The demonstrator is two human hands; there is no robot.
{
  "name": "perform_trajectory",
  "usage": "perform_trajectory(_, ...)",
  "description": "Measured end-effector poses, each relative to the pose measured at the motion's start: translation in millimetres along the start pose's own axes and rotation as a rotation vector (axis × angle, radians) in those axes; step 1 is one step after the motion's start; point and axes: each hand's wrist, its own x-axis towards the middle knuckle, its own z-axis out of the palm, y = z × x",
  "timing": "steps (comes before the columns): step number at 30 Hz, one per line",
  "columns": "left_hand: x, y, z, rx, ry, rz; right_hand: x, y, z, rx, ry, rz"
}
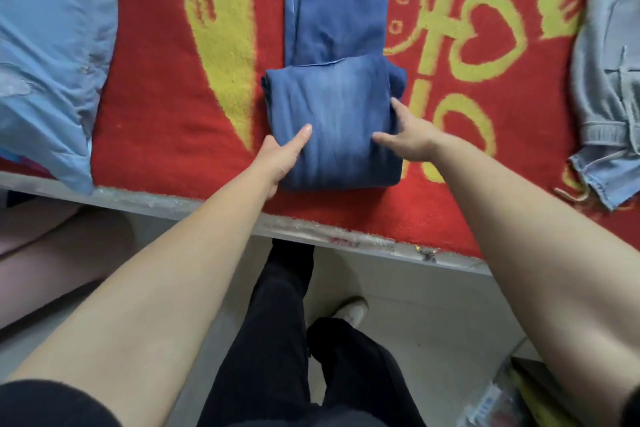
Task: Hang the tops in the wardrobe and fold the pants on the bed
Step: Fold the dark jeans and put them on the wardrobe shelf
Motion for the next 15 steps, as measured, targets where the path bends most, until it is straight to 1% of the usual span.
perform_trajectory(1,4.4,-0.9,4.5,0.055,0.055,-0.003,3.2,0.4,7.0,0.015,0.001,0.012)
perform_trajectory(3,14.6,0.5,9.0,0.096,0.137,0.101,2.8,-3.0,16.6,0.142,0.116,0.021)
perform_trajectory(5,20.5,3.2,7.1,0.118,0.133,0.245,1.3,-5.7,23.6,0.237,0.274,0.017)
perform_trajectory(6,21.8,4.0,5.3,0.146,0.112,0.294,0.9,-4.5,27.3,0.240,0.351,0.013)
perform_trajectory(8,26.1,3.5,3.1,0.194,0.073,0.342,0.3,0.7,37.1,0.216,0.448,-0.005)
perform_trajectory(10,35.3,3.9,2.8,0.236,0.053,0.318,3.8,2.4,45.7,0.218,0.438,0.035)
perform_trajectory(13,54.0,10.3,4.7,0.266,0.014,0.161,23.3,-2.5,41.5,0.223,0.329,0.144)
perform_trajectory(15,61.3,23.3,9.3,0.258,0.082,0.055,40.0,-5.5,25.6,0.224,0.310,0.187)
